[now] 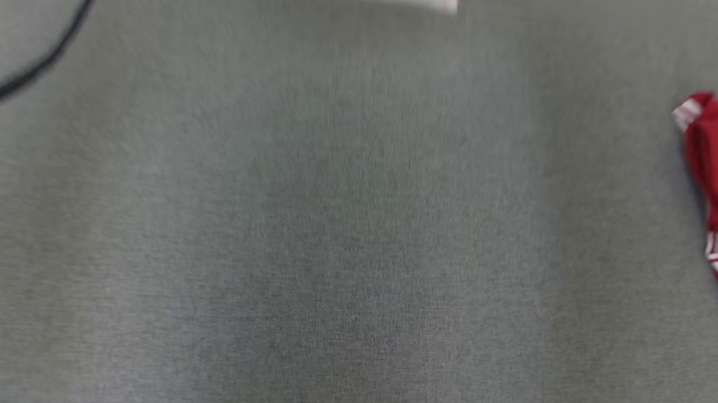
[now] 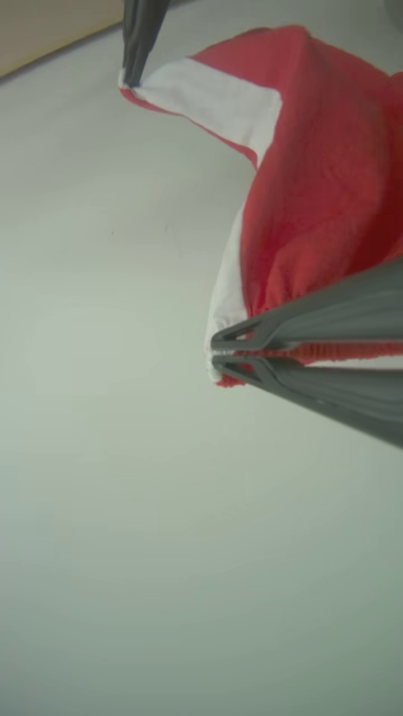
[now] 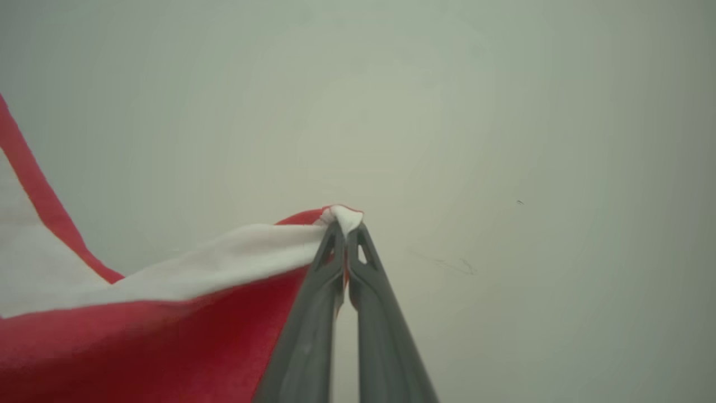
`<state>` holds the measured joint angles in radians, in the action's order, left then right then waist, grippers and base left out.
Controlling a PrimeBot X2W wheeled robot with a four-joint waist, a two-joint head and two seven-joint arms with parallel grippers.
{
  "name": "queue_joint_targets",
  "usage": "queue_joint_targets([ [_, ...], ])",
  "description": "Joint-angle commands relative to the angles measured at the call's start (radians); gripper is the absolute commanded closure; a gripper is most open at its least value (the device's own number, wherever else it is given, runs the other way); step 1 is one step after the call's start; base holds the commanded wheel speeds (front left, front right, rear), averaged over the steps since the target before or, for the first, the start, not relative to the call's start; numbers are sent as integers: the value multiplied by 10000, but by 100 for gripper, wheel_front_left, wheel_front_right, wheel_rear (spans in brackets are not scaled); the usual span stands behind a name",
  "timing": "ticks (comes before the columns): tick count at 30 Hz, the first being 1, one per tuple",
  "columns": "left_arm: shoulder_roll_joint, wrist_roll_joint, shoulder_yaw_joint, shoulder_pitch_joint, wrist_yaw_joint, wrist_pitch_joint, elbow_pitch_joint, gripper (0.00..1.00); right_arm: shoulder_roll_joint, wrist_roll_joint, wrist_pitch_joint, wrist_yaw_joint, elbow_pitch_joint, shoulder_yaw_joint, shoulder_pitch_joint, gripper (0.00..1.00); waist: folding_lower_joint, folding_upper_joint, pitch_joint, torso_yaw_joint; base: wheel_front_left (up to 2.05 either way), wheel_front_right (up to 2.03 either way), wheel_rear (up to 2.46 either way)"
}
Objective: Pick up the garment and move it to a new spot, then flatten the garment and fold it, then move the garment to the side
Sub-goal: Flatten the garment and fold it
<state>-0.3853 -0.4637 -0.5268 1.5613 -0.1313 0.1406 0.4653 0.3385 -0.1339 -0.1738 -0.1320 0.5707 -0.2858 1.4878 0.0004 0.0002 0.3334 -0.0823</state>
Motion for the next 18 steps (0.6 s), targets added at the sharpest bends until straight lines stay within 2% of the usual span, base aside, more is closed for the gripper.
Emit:
queue_joint_targets([
  [1,79,177,-319,564,18,603,542,100,-318,373,-385,25,509,176,542,100,-4,-2,2879,-517,0,0,0],
  [7,19,35,-1552,1499,18,1228,1698,100,-1096,1222,-904,25,1652,703,1289,100,-4,-2,4076,-603,0,0,0],
  [10,-41,-74,-1358,1286,16,1252,1254,100,-1232,1393,-916,25,1452,969,1064,100,-4,-2,4462,-557,0,0,0],
  [15,-347,-359,-1609,268,16,1243,215,100,-1039,1354,-913,25,1020,1139,269,100,-4,-2,4506,-478,0,0,0],
  [18,-777,-752,-1689,-700,17,1248,-895,100,-560,1107,-916,25,528,1093,-614,100,-4,-2,4225,-361,0,0,0],
])
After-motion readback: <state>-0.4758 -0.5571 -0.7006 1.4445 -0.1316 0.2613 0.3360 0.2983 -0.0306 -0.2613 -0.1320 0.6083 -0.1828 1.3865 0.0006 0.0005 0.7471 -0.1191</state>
